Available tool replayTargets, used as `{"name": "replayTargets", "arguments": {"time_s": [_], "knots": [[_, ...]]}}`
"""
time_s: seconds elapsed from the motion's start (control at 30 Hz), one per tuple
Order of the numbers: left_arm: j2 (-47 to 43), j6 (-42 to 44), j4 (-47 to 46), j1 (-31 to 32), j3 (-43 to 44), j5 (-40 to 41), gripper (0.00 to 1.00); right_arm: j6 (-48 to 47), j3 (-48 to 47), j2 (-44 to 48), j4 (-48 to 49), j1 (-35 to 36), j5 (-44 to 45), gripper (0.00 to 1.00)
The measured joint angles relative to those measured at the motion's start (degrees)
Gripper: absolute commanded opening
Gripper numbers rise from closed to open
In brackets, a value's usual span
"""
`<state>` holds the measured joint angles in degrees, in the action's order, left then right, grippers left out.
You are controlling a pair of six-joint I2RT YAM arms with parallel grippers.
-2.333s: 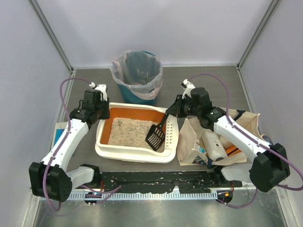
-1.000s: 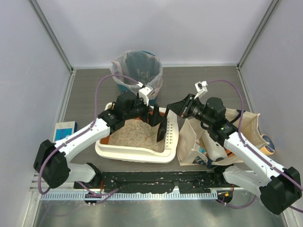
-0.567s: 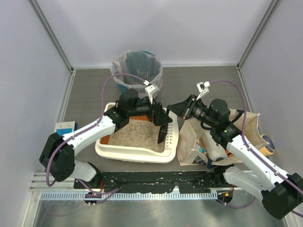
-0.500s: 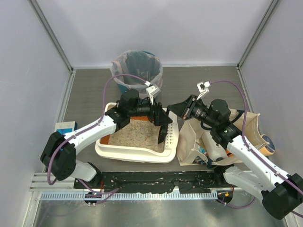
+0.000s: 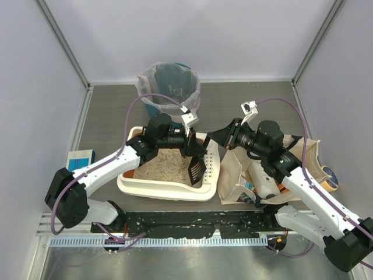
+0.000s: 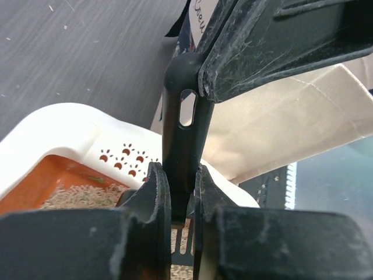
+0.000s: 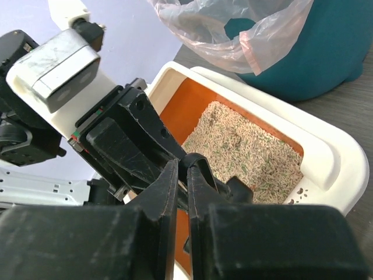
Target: Clean the litter box
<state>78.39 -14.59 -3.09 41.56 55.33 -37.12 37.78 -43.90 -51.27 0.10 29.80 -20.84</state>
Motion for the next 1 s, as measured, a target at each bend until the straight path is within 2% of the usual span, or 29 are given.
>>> {"name": "replayTargets", "arguments": {"time_s": [0.1,0.17,0.2,0.3,0.53,0.6,0.73,1.0], "knots": [[-1.7,3.6,2.6,0.2,0.0,1.2,0.00,-2.3,-2.4,-0.3,-4.1,0.8,0.7,0.28],[-2.8,6.6,5.4,0.5,0.4,3.2,0.00,-4.3,-4.3,-1.0,-7.7,1.4,0.9,0.38],[-3.0,7.9,7.0,0.5,0.8,4.5,0.00,-5.1,-5.0,-1.5,-9.7,1.4,1.1,0.49],[-3.5,13.2,11.2,1.2,2.2,8.8,0.00,-8.5,-8.4,-4.0,-15.1,1.8,1.6,0.57],[-4.0,21.9,19.2,7.9,2.7,14.0,0.00,-14.0,-15.3,-9.1,-26.2,3.1,2.6,0.62],[-4.0,23.5,20.9,8.9,2.7,14.9,0.00,-14.0,-15.4,-8.9,-26.6,3.1,1.6,0.59],[-4.3,24.9,22.3,9.4,2.7,16.2,0.00,-13.2,-15.0,-9.0,-26.5,4.0,0.9,0.58],[-6.6,26.3,23.3,9.5,2.7,18.6,0.00,-11.8,-13.1,-11.0,-26.2,12.1,2.8,0.57]]}}
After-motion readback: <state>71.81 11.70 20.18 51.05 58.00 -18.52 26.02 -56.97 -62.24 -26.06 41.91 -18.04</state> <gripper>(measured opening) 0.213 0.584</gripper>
